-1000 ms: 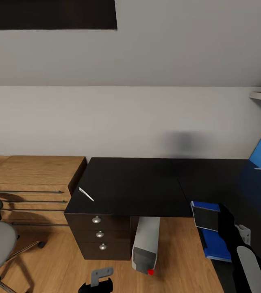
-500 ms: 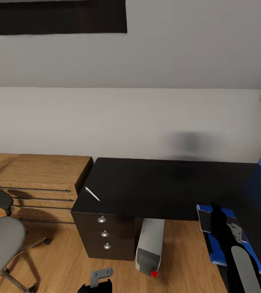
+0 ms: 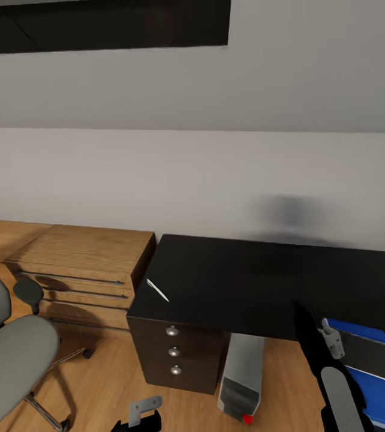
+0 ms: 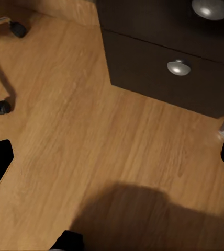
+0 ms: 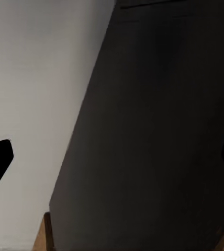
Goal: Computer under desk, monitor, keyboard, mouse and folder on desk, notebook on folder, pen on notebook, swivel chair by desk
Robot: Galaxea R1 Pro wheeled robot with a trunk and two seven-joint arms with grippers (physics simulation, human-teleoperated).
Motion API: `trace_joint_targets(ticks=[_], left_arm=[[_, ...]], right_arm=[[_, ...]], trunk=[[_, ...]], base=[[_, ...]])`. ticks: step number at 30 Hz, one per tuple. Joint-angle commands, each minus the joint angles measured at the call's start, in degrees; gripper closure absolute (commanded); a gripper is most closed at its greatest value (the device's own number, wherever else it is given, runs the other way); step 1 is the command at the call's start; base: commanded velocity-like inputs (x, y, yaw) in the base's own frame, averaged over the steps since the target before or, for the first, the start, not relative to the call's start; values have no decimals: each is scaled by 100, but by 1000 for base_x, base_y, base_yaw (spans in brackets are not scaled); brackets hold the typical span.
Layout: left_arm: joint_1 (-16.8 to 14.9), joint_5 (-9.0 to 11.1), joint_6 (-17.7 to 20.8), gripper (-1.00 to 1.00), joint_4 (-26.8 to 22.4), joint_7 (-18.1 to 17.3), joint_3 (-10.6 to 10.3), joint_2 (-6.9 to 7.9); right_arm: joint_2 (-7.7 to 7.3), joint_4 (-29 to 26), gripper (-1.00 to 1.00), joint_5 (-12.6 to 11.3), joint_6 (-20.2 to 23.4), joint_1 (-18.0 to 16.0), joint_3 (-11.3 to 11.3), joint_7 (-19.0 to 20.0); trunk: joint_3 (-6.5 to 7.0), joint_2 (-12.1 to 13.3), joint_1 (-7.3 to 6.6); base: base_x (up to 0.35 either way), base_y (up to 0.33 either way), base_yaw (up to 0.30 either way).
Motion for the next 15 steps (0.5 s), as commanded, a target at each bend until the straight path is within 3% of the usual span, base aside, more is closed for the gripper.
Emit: trace_joint_targets(ticks=[1,9,15], left_arm=[[-5,13,17,-100,-10,40,-18,5],[-5,3,-3,-100,-124,32,-21,15],[-5,7,9,-100,-341,48,49,26]], right_arm=[[12,-36,-100,54,30,19,37,-6],[15,-125,-100,204,17,173,116,197],[4,-182,-100,293,28,195,210,49]], trunk=[[-7,-5,3],[-7,-5,3],[-7,-5,3]], base=[[248,239,11],[273,218,4],[300,132,1]])
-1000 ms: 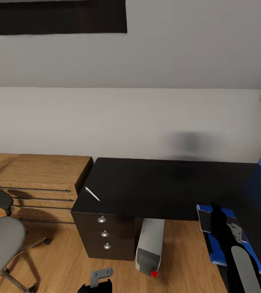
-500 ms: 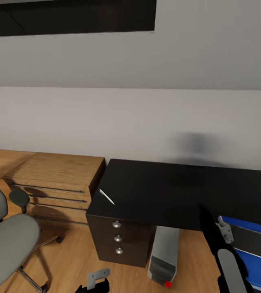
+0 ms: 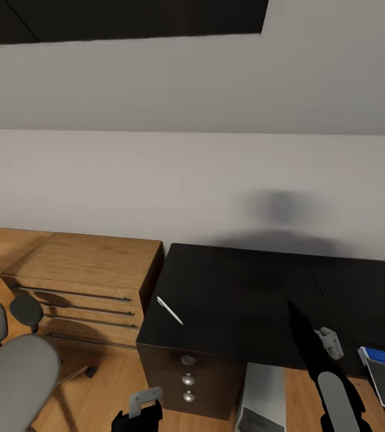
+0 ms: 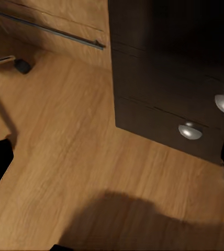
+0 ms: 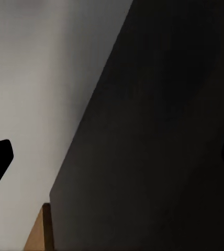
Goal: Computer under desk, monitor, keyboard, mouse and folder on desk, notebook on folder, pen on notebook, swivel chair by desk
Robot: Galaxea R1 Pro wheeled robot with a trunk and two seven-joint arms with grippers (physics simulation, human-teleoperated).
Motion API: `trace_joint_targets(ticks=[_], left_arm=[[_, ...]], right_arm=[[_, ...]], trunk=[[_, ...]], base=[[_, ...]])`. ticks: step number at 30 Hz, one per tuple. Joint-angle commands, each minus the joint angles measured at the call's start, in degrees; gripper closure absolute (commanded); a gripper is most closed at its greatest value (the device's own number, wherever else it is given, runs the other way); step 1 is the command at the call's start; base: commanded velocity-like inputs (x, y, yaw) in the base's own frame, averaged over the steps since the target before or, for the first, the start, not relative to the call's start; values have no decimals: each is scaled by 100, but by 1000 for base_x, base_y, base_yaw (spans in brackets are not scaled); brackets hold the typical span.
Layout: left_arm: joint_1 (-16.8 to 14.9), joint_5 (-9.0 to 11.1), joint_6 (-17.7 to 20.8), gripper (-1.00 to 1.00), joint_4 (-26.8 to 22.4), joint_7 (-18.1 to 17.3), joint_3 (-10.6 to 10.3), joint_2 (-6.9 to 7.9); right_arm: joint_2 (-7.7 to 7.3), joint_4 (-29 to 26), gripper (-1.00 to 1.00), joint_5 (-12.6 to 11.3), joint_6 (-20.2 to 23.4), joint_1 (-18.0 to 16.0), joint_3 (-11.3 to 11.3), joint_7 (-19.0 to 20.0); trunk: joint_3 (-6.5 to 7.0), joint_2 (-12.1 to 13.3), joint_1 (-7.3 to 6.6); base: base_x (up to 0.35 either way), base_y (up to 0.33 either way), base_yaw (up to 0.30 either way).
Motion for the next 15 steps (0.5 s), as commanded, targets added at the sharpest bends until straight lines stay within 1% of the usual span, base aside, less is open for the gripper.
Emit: trace_joint_targets(ticks=[1,4,7,9,10,14,15], left_arm=[[-5,16,34,-100,-68,40,17,4],[-5,16,59,-100,-348,40,137,5],[-5,13,97,-100,-790,49,282,6],[-5,10,133,-100,-1187,93,350,11],[-5,14,170,-100,-1595,208,394,19],[-5,22,271,-100,-2116,638,429,21],[-5,23,343,-100,-2281,870,435,8]], right_arm=[[-2,-47,-100,2,45,-6,42,-115],[-14,-227,-100,231,82,-13,327,-532],[-16,-398,-100,584,109,-51,739,-1161],[-15,-421,-100,864,129,-156,1051,-1622],[-13,-387,-100,1168,159,-391,1392,-2064],[-14,-261,-100,1834,386,-1065,2173,-2842],[-13,-151,-100,2145,608,-1348,2527,-3192]], trunk=[[-7,-4,4],[-7,-4,4],[-7,-4,4],[-7,-4,4],[-7,-4,4],[-7,-4,4],[-7,-4,4]], base=[[308,55,0],[301,36,0],[203,18,0],[115,10,0],[65,6,0],[39,3,0],[17,2,0]])
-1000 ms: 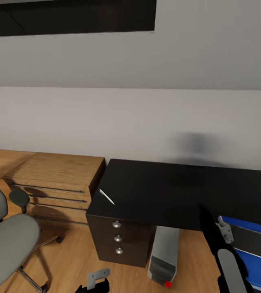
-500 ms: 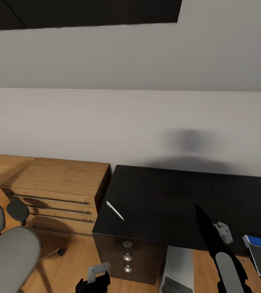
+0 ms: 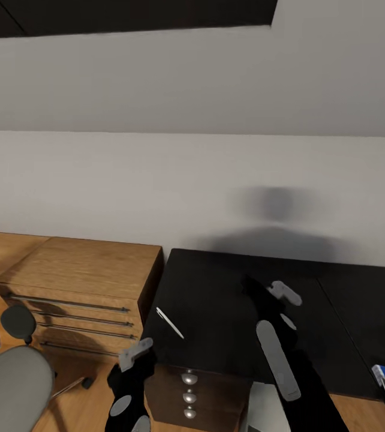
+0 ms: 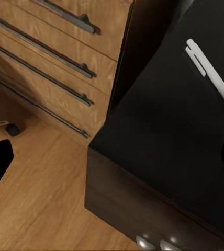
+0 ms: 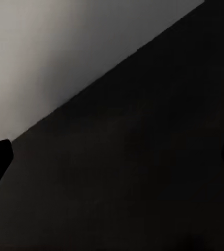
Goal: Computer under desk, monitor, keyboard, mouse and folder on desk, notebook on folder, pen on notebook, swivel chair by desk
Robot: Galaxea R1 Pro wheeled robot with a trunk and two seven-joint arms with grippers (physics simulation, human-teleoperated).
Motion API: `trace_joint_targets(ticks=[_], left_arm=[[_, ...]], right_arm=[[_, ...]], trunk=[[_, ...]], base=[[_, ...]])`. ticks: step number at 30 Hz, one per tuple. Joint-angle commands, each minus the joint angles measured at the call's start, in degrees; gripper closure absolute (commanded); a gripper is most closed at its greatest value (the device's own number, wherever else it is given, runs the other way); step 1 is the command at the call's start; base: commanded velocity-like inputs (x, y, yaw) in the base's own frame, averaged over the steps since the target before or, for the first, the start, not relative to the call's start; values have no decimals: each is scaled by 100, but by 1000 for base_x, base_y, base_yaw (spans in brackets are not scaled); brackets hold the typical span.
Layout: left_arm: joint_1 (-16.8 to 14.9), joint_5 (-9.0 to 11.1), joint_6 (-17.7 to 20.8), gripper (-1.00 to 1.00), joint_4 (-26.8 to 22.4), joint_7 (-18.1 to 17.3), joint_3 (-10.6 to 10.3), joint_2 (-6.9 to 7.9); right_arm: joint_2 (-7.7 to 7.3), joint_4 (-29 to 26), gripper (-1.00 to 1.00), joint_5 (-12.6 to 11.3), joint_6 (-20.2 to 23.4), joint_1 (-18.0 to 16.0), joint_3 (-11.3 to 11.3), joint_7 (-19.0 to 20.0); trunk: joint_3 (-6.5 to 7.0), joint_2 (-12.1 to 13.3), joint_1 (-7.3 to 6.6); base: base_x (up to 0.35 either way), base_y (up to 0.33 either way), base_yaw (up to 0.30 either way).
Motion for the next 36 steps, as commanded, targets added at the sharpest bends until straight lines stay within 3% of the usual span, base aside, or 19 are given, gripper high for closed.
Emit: trace_joint_targets(ticks=[1,8,10,13,14,17,21,22,25,26,27,32,36], left_arm=[[-4,16,84,-100,-109,143,-1,-9],[-4,27,680,-100,-1008,481,37,-34],[-4,32,812,-100,-1114,504,71,-22],[-4,48,965,-100,-1155,522,216,12],[-4,22,985,-100,-1060,539,428,177],[-4,48,974,-100,-1053,540,567,410],[-4,76,969,-100,-1055,540,635,549],[-4,81,970,-100,-1059,540,646,573],[-4,84,972,-100,-1061,541,654,588],[-4,106,994,-100,-1060,537,658,602],[-4,151,1023,-100,-1059,539,654,607],[-4,277,1134,-100,-1057,540,649,613],[-4,306,1165,-100,-1057,540,664,615]], right_arm=[[2,73,-100,137,178,-127,167,-219],[58,982,-100,990,1171,-510,875,-1167],[68,1160,-100,1129,1159,-540,1020,-1251],[56,1375,-100,1324,753,-571,1274,-1363],[40,1538,-100,1390,-270,-565,1429,-1409],[42,1773,-100,1410,-725,-555,1483,-1407],[50,1997,-100,1447,-960,-545,1712,-1422],[46,2036,-100,1462,-996,-538,1926,-1436],[40,2061,-100,1472,-1011,-532,2126,-1444],[41,2088,-100,1479,-1020,-527,2414,-1450],[40,2099,-100,1486,-1025,-525,2562,-1452],[31,2116,-100,1593,-1059,-523,2817,-1460],[30,2118,-100,1681,-1065,-522,2869,-1463]], trunk=[[-8,-5,1],[-8,-5,1],[-8,-5,1],[-8,-5,1],[-8,-5,1],[-8,-5,1],[-8,-5,1],[-8,-5,1],[-8,-5,1],[-8,-5,1],[-8,-5,1],[-8,-5,1],[-8,-5,1]], base=[[14,1,0],[6,1,0],[2,0,0],[0,0,0],[0,0,0],[0,0,0],[0,0,0],[0,0,0],[0,0,0],[0,0,0],[0,0,0],[0,0,0],[0,0,0]])
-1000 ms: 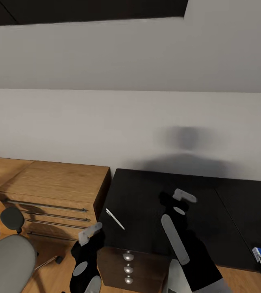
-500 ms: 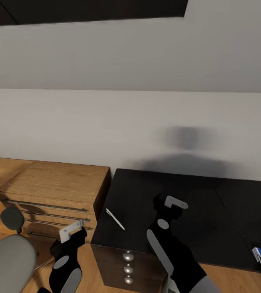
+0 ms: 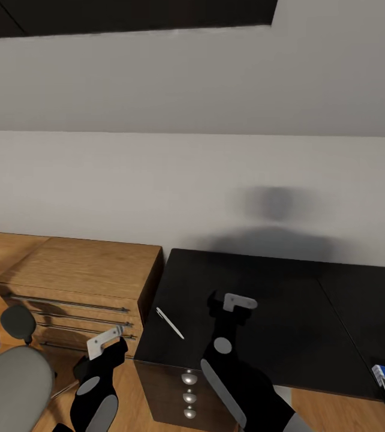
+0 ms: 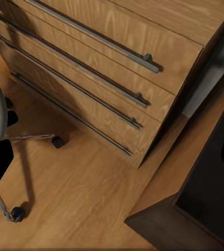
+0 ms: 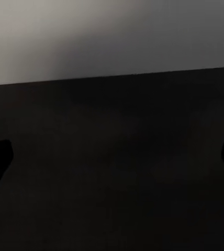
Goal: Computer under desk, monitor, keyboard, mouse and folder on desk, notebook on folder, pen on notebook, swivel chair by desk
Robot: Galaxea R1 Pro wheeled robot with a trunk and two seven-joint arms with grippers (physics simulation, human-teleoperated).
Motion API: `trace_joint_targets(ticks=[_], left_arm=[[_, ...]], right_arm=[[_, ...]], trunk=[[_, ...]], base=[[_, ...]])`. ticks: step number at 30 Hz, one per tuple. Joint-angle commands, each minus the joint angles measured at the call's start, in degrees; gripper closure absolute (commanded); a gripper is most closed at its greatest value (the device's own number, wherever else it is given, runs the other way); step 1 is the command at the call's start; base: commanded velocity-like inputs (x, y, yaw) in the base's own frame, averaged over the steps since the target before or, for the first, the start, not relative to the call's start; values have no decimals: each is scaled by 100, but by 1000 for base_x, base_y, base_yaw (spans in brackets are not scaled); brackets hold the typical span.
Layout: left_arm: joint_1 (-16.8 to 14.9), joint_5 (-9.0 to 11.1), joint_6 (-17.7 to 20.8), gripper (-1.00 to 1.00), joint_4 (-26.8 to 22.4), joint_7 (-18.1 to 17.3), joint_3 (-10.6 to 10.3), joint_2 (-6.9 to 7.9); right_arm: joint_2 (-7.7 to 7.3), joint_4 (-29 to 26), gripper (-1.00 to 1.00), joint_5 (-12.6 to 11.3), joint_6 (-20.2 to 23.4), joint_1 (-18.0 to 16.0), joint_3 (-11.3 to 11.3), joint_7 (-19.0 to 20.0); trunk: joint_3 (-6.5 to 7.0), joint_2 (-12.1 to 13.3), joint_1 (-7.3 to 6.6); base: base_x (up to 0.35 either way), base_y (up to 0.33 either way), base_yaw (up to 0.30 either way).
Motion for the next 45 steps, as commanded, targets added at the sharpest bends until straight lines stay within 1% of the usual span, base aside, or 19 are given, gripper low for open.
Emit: trace_joint_targets(ticks=[1,6,8,11,12,13,16,20,24,25,29,33,35,37,41,43,45], left_arm=[[-6,27,34,-100,-8,42,-8,6],[-6,40,48,-100,-8,42,9,14],[-6,42,50,-100,-10,42,8,15],[-6,43,50,-100,-10,42,10,15],[-6,44,51,-100,-9,42,12,15],[-6,44,51,-100,-9,42,12,14],[-6,44,51,-100,-9,42,7,12],[-6,45,51,-100,-8,42,1,13],[-6,44,51,-100,-10,42,-4,14],[-6,44,51,-100,-12,42,-5,13],[-6,44,51,-100,-23,42,-4,14],[-6,43,51,-100,-30,42,6,15],[-6,43,51,-100,-32,42,9,15],[-6,43,55,-100,-33,42,11,15],[-6,43,54,-100,-34,42,0,16],[-6,43,53,-100,-31,42,-9,14],[-6,43,52,-100,-29,42,-15,13]], right_arm=[[-3,-5,-100,-8,36,-7,19,-33],[-11,39,-100,40,36,-7,38,7],[-57,107,-100,118,32,-7,76,14],[-128,218,-100,326,24,-7,187,17],[-185,277,-100,510,18,-7,260,25],[-217,300,-100,593,14,-7,287,26],[-305,352,-100,766,7,-7,340,45],[-367,390,-100,868,20,-7,357,180],[-390,410,-100,917,64,-11,317,473],[-389,422,-100,928,130,-17,246,664],[-370,448,-100,939,484,-65,-40,1134],[-303,541,-100,941,989,-276,-473,1778],[-253,686,-100,937,1178,-455,-761,2171],[-215,922,-100,913,1309,-667,-1105,2592],[-171,1617,-100,799,1471,-1109,-1840,3420],[-162,1967,-100,753,1544,-1301,-2105,3798],[-154,2225,-100,728,1621,-1443,-2273,4138]], trunk=[[-7,-5,1],[-7,-5,1],[-7,-5,1],[-7,-5,1],[-7,-5,1],[-7,-5,1],[-7,-5,1],[-7,-5,1],[-7,-5,1],[-7,-5,1],[-7,-5,1],[-7,-5,1],[-7,-5,1],[-7,-5,1],[-7,-5,1],[-7,-5,1],[-7,-5,1]], base=[[0,0,0],[0,0,0],[0,0,0],[0,0,0],[0,0,0],[0,0,0],[0,0,0],[0,0,0],[0,0,0],[0,0,0],[0,0,0],[0,0,0],[0,0,0],[0,0,0],[0,0,0],[0,0,0],[0,0,0]])
